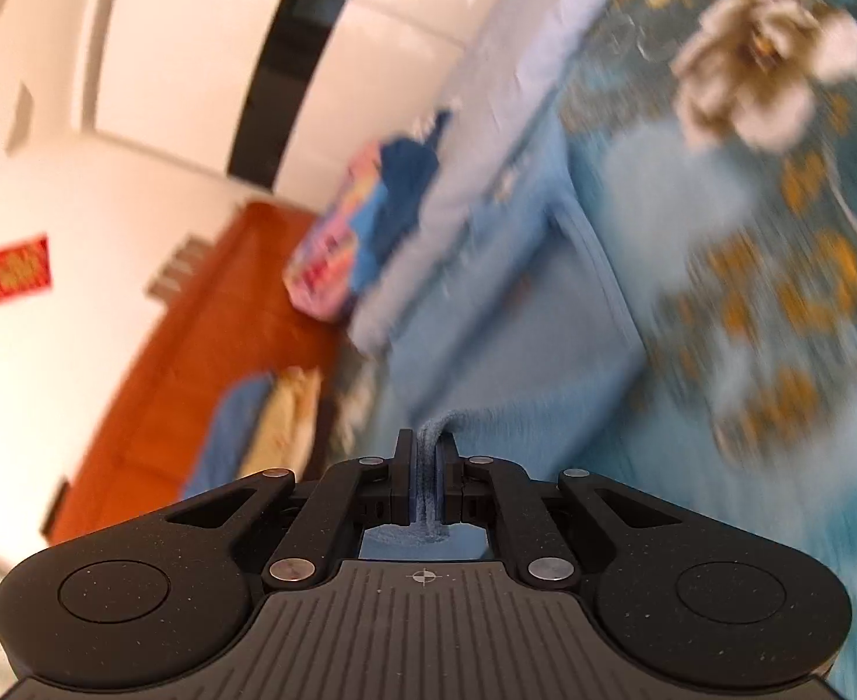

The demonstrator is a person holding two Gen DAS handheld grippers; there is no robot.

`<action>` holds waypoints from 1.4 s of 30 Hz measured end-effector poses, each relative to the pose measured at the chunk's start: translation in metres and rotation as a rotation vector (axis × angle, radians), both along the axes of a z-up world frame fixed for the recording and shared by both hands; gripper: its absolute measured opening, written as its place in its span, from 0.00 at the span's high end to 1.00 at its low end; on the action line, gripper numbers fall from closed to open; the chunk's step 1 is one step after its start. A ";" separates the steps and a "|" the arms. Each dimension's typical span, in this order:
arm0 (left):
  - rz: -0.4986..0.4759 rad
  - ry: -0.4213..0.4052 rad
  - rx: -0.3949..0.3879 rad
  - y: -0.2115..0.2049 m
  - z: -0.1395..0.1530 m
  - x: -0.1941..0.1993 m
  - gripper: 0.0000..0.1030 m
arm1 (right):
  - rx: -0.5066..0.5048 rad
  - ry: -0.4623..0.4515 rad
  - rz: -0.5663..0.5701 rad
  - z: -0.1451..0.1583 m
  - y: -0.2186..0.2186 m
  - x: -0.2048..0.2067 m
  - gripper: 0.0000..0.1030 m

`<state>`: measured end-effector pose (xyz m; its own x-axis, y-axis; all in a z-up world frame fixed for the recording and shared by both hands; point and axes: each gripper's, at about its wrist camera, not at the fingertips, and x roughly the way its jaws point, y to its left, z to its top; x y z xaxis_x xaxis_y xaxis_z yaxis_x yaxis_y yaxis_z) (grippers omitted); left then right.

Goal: Fold clothes

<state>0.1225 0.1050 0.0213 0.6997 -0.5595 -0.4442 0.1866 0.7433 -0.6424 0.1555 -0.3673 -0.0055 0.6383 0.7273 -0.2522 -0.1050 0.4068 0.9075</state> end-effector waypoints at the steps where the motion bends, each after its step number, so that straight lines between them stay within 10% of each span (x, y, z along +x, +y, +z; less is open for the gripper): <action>1: 0.007 -0.011 0.003 0.001 0.005 0.011 0.98 | 0.004 -0.012 -0.008 0.003 -0.001 0.012 0.96; 8: 0.052 -0.081 0.048 -0.001 0.029 0.110 0.98 | -0.062 -0.044 -0.072 0.017 0.001 0.107 0.96; 25: 0.207 0.050 0.179 -0.028 -0.015 0.291 0.98 | -0.216 0.116 -0.177 -0.021 0.026 0.285 0.96; 31: 0.248 0.110 0.133 -0.023 -0.019 0.298 0.75 | -0.232 0.240 -0.171 -0.042 0.033 0.301 0.89; 34: 0.257 0.036 0.116 -0.013 0.000 0.279 0.55 | -0.205 0.173 -0.159 -0.027 0.025 0.292 0.61; 42: 0.192 0.050 0.282 -0.002 -0.013 0.212 0.39 | -0.398 0.091 -0.129 -0.013 0.007 0.221 0.42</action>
<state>0.3342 0.1032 0.0084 0.7538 -0.2697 -0.5992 -0.0007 0.9115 -0.4113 0.3761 -0.3601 -0.0186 0.6802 0.4772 -0.5565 0.0427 0.7321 0.6799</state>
